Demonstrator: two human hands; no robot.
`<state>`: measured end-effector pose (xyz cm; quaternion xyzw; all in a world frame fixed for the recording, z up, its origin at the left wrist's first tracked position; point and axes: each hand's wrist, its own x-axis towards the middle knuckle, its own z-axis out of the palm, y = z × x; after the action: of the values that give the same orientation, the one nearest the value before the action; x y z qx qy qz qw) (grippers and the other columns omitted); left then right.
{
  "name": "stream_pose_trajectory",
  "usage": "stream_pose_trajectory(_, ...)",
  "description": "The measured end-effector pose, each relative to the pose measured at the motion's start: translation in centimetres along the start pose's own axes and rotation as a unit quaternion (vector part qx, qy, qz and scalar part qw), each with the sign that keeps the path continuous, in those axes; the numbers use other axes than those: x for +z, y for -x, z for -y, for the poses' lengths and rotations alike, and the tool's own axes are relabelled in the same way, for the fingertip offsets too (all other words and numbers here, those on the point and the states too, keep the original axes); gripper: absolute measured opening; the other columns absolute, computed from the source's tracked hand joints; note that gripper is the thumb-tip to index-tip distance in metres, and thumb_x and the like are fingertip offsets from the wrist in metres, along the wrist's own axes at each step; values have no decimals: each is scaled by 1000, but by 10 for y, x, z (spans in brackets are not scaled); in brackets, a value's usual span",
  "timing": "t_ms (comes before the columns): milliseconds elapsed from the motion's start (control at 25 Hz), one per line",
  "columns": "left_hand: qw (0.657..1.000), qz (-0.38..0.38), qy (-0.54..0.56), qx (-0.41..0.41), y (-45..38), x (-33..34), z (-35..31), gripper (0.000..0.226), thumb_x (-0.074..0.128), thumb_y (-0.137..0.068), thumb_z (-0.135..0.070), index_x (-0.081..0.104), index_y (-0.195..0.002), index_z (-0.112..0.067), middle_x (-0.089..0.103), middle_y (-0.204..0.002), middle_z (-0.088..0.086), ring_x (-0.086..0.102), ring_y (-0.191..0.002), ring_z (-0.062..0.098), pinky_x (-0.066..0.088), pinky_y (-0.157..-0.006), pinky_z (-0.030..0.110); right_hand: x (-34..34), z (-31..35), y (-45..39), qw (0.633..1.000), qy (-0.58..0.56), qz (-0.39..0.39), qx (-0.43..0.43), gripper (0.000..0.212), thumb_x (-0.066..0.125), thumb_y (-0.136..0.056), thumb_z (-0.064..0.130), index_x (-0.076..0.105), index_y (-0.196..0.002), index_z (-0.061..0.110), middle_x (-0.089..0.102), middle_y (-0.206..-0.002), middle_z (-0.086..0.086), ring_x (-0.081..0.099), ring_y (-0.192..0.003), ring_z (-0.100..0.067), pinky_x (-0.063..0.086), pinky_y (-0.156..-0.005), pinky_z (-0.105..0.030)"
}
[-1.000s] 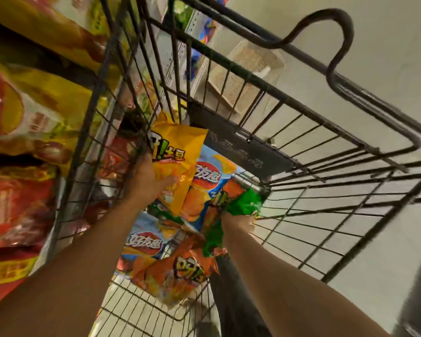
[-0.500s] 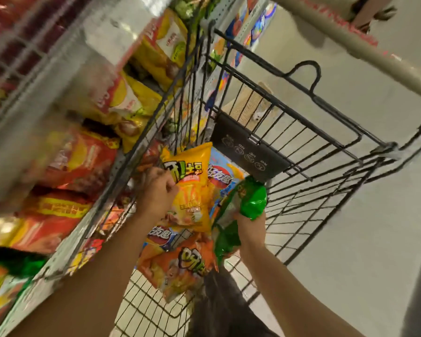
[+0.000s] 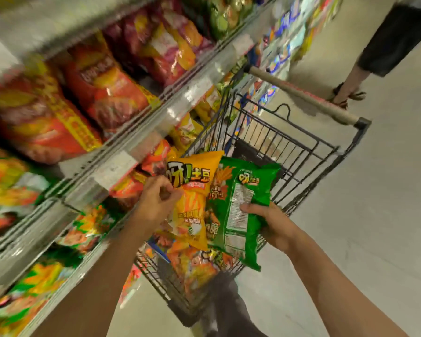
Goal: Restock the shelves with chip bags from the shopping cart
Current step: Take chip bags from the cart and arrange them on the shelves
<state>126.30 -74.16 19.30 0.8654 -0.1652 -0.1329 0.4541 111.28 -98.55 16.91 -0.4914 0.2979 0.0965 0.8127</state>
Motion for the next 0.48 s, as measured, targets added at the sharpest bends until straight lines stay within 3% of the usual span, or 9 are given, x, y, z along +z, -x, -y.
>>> stream_pose_trajectory(80, 997, 10, 71, -41, 14, -17, -18, 28, 80, -84, -33, 57, -98, -25, 49, -117, 3, 58, -94, 14, 55, -79, 31, 10, 8, 17, 1000, -6, 12, -7, 50, 81, -74, 11, 68, -123, 16, 75, -117, -10, 74, -103, -28, 62, -74, -32)
stream_pose_trajectory(160, 983, 29, 153, -96, 23, -27, -31, 65, 83, -76, -43, 50, -131, -32, 52, -135, 2, 61, -116, 22, 55, -97, 45, 12, 18, 29, 1000, -1, 14, -12, 50, 81, -75, 12, 68, -123, 16, 75, -118, -11, 74, -102, -28, 61, -74, -33)
stream_pose_trajectory(200, 975, 30, 187, -119, 26, -30, -36, 79, 83, -73, -45, 43, -140, -36, 55, -136, -1, 61, -120, 23, 53, -100, 45, 13, 22, 33, 1000, 7, 17, -12, 52, 81, -75, 13, 67, -125, 16, 75, -119, -11, 74, -104, -28, 61, -77, -35)
stream_pose_trajectory(240, 969, 29, 207, -129, 29, -34, -40, 83, 83, -72, -45, 41, -143, -39, 59, -132, -7, 62, -118, 19, 53, -99, 39, 14, 28, 37, 1000, 17, 24, -12, 53, 81, -75, 15, 66, -126, 16, 74, -121, -11, 73, -107, -29, 60, -84, -39)
stream_pose_trajectory(360, 962, 59, 228, -139, 32, -37, -42, 62, 84, -66, -44, 60, -124, -40, 74, -114, -14, 70, -106, 7, 52, -77, 14, 17, 45, 38, 996, 58, 56, -38, 54, 80, -79, 12, 64, -130, 15, 72, -124, -11, 70, -113, -32, 54, -98, -47)
stream_pose_trajectory(480, 952, 37, 261, -158, 30, -33, -48, 64, 82, -68, -49, 59, -127, -41, 73, -111, -21, 67, -103, -1, 48, -85, 25, 34, 66, 33, 991, 98, 40, -82, 55, 80, -78, 19, 62, -131, 19, 73, -124, -8, 69, -114, -30, 52, -102, -50)
